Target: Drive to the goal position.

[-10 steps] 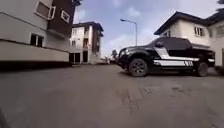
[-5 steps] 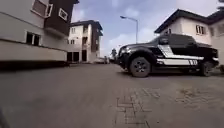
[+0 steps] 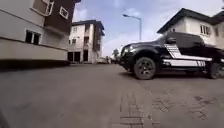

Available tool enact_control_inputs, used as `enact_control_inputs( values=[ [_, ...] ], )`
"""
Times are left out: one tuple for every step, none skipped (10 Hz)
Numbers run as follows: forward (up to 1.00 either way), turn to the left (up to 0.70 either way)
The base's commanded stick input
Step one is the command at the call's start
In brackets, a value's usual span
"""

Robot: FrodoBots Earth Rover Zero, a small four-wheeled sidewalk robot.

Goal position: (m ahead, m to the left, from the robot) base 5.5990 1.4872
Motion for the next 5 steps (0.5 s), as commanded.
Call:
enact_control_inputs(
  values=[
    [0.7, 0.02],
    [0.7, 0.0],
    [0.7, 0.0],
    [0.7, 0.0],
    [0.7, 0.0]
  ],
)
